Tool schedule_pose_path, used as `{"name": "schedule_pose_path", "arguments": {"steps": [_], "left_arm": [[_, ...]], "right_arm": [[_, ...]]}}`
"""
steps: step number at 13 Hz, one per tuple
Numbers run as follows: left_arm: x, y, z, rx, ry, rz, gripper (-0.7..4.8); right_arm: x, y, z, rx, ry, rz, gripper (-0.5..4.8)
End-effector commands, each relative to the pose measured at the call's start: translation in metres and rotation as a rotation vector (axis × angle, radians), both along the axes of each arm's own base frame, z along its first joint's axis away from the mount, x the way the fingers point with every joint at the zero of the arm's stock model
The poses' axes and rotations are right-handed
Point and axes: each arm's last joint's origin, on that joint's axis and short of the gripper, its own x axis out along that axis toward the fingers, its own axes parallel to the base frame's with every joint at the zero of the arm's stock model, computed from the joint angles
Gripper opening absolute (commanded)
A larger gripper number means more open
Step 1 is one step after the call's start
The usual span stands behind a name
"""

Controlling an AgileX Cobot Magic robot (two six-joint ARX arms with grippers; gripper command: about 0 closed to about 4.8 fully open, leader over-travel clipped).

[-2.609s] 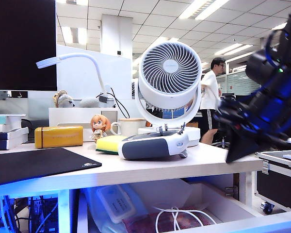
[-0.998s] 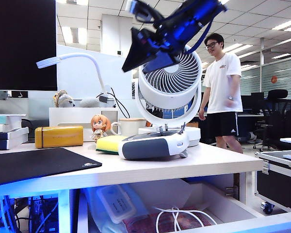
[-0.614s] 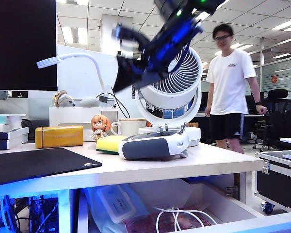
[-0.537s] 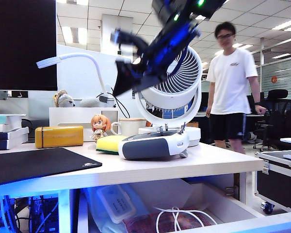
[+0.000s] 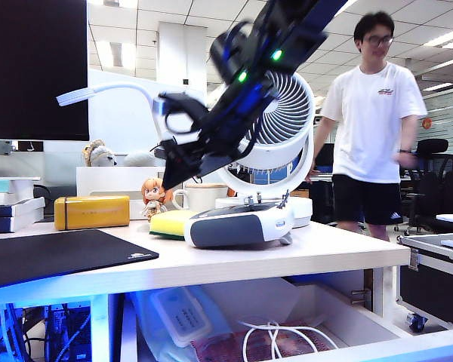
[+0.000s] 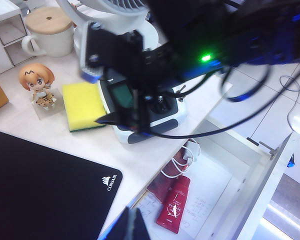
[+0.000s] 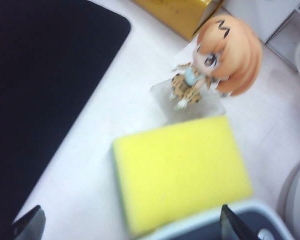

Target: Open the drawer, place the cleaning sponge inside, then close the drawer.

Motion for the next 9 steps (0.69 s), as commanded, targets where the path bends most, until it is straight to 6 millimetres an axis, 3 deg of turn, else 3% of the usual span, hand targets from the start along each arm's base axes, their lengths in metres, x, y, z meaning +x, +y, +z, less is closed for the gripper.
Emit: {"name": "schedule_pose_path", "arguments": {"steps": [1,9], "left_arm": [[0.0,0.0,0.003,-0.013,-0.015,-0.005,-0.05],[0.0,0.0,0.003,-0.013,-0.015,-0.005,-0.05]], "right_arm": [[0.012,0.016,-0.005,0.007,-0.038,-0.007,4.79],[0.03,0.032,-0.047,-0.014,0.018,-0.013,4.79]]}}
